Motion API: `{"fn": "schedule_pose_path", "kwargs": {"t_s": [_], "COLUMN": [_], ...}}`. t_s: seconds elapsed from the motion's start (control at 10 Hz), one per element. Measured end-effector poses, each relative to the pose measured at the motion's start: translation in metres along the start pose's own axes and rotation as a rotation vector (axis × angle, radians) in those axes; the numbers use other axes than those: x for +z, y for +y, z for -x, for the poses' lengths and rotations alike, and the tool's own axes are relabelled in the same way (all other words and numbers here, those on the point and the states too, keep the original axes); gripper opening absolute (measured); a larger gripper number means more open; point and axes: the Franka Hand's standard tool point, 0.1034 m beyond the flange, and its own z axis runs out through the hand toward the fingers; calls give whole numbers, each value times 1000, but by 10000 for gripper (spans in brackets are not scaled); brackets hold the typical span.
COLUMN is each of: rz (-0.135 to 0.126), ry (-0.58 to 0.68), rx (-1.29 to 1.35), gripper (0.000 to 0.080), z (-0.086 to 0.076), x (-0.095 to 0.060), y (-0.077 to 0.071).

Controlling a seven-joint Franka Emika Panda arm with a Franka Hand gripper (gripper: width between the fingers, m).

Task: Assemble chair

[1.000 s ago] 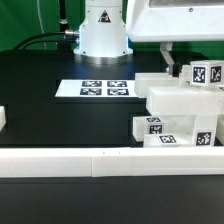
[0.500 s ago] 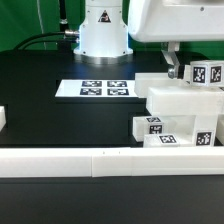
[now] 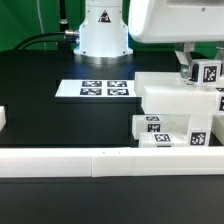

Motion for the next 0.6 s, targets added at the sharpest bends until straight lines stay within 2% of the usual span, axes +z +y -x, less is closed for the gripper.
{"fn": "schedule_pose_path", "kwargs": {"t_s": [0.2, 0.6], "rz": [-3, -27], "ry": [3, 16], "rx": [49, 501], "gripper": [265, 265], "z": [1, -1], "x": [1, 2], "y": [4, 7]}}
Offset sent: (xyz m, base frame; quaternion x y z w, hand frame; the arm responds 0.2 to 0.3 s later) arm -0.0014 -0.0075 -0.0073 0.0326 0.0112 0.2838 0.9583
